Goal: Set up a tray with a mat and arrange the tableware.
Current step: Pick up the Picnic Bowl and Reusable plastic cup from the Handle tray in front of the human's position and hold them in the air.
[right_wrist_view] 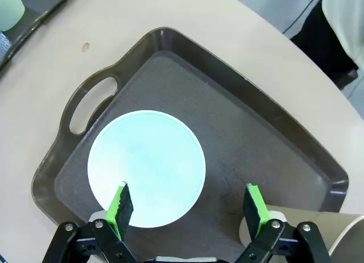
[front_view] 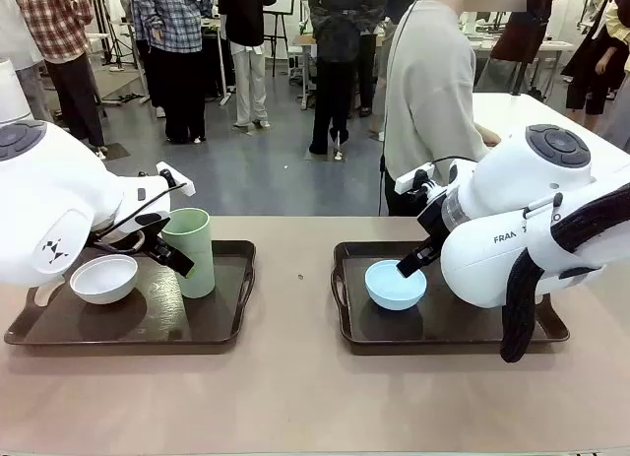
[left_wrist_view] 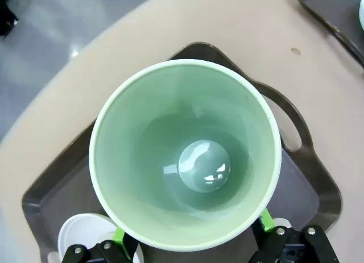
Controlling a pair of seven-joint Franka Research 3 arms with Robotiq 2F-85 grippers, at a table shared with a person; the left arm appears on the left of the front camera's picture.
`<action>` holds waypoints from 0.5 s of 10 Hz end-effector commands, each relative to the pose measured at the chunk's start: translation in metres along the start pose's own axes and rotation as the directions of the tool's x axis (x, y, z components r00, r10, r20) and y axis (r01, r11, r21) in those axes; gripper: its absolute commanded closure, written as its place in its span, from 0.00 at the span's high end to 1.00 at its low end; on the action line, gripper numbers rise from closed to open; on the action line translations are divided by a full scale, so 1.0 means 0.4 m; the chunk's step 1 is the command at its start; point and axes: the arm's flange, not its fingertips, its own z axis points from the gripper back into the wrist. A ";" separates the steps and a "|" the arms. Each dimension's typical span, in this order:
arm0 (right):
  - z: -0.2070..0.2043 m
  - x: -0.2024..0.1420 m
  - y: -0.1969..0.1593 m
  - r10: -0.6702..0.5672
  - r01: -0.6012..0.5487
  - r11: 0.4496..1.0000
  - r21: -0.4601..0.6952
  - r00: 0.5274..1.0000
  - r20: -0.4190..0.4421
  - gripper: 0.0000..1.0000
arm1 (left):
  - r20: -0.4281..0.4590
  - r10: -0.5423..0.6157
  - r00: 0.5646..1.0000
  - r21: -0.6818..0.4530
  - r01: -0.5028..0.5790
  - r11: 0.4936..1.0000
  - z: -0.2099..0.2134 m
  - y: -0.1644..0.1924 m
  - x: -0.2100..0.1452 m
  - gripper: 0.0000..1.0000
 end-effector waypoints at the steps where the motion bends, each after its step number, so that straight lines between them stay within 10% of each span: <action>1: 0.000 0.000 0.000 0.000 0.000 1.000 0.000 1.000 0.000 1.00 | 0.000 0.000 1.000 0.000 0.000 1.000 0.000 0.000 0.000 1.00; 5: 0.000 0.000 0.000 0.000 0.000 1.000 0.000 1.000 0.000 1.00 | 0.000 0.000 1.000 0.000 0.000 1.000 0.000 0.000 0.000 1.00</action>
